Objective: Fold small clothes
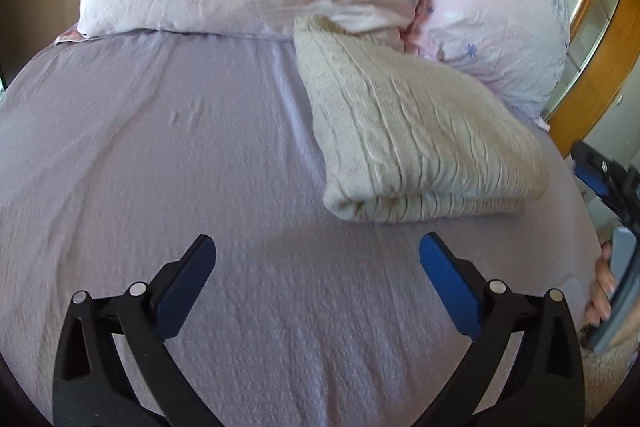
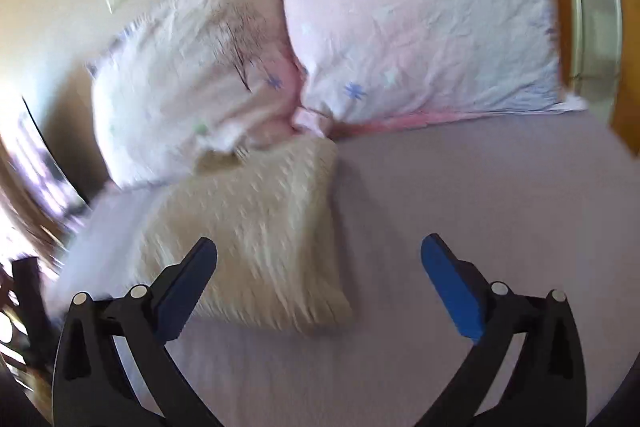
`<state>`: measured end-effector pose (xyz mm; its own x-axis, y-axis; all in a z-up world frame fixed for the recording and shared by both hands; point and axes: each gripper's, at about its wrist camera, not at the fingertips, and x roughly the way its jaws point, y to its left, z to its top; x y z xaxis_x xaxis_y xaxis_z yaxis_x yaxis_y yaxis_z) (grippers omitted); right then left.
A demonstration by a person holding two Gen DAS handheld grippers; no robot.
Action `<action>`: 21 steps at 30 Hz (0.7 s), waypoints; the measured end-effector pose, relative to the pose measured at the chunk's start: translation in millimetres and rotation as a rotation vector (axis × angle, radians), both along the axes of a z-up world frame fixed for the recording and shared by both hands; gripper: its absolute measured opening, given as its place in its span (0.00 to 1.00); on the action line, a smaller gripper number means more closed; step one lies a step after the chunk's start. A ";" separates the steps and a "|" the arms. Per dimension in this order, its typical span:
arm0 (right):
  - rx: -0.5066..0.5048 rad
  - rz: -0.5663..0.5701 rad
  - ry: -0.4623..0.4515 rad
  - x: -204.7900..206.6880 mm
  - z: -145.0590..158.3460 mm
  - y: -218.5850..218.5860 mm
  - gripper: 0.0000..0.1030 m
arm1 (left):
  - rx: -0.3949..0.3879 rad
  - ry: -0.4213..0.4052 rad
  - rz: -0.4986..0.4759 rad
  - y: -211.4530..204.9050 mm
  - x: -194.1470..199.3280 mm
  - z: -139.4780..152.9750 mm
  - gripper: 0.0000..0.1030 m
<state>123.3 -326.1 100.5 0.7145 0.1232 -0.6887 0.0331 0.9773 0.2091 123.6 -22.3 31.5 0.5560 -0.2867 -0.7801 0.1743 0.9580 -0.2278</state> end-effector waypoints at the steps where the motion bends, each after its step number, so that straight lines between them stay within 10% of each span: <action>1: -0.013 0.020 0.020 -2.7 -4.9 9.7 0.99 | 0.017 0.010 -0.008 -4.1 0.9 -3.6 0.98; 11: -0.117 0.091 0.233 3.7 -57.2 66.8 0.99 | 0.245 -0.030 -0.004 -31.7 -4.5 -15.7 0.98; 21: -0.171 0.066 0.243 -6.7 -60.4 77.8 0.99 | 0.243 -0.034 -0.001 -28.6 -6.3 -15.3 0.98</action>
<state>116.5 -248.3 40.2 0.5207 0.0319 -0.8531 -0.0030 0.9994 0.0356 117.3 -50.9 16.2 0.5830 -0.0933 -0.8071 0.1791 0.9837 0.0156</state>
